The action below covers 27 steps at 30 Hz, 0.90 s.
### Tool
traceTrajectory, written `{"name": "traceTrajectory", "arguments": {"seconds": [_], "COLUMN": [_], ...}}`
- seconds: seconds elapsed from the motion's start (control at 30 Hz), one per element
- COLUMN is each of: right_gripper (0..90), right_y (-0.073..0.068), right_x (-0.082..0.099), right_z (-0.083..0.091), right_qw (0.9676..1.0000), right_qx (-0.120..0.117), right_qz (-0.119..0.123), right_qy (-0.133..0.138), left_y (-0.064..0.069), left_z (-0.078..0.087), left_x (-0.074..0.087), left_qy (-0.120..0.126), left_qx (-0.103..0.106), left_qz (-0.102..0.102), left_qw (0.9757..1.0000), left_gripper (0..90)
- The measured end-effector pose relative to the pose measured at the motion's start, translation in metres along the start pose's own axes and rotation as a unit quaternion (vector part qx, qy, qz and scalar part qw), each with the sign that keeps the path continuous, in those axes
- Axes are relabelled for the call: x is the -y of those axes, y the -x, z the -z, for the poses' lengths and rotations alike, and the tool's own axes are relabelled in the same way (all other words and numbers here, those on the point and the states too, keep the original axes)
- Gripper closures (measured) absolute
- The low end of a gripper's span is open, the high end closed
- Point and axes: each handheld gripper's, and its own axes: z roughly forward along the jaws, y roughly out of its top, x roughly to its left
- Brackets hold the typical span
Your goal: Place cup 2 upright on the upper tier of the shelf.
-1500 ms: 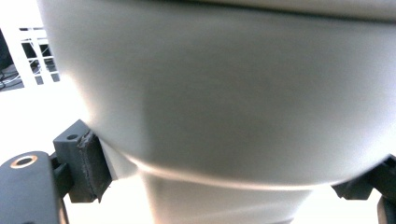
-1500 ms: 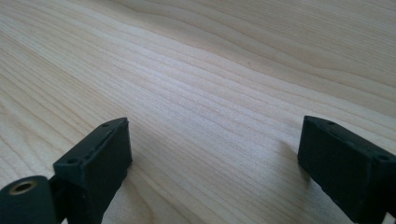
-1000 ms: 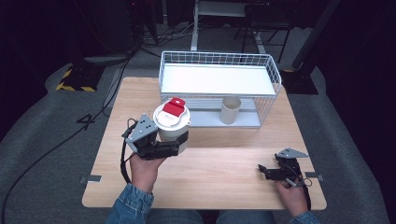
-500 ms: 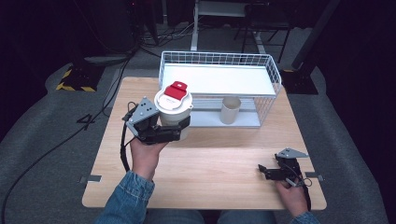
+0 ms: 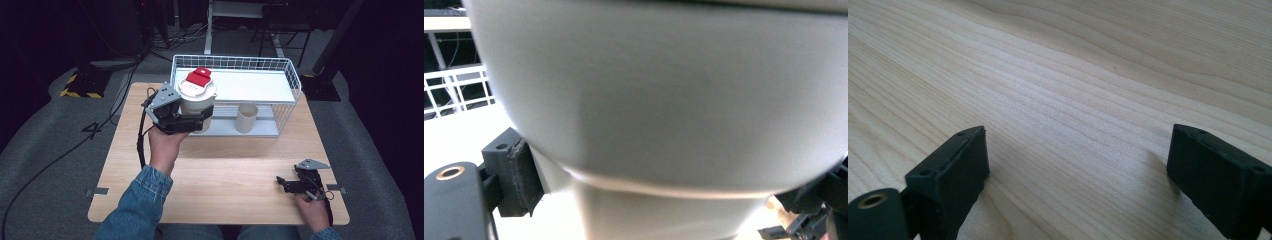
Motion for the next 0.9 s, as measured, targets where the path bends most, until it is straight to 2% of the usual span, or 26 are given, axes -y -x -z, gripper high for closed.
{"name": "traceTrajectory", "arguments": {"seconds": [0.57, 0.9], "right_gripper": [10.2, 10.2], "right_y": [-0.001, -0.003], "right_x": [-0.001, -0.002], "right_z": [-0.001, -0.002], "right_qw": [1.0, 0.9999], "right_qx": [0.004, 0.009], "right_qz": [-0.004, -0.008], "right_qy": [-0.001, 0.0], "left_y": [-0.007, -0.017], "left_z": [-0.042, -0.072], "left_x": [-0.032, -0.045], "left_qy": [0.008, 0.016], "left_qx": [0.014, 0.003], "left_qz": [-0.005, 0.001], "left_qw": [0.9999, 0.9999], "left_gripper": [12.9, 12.9]}}
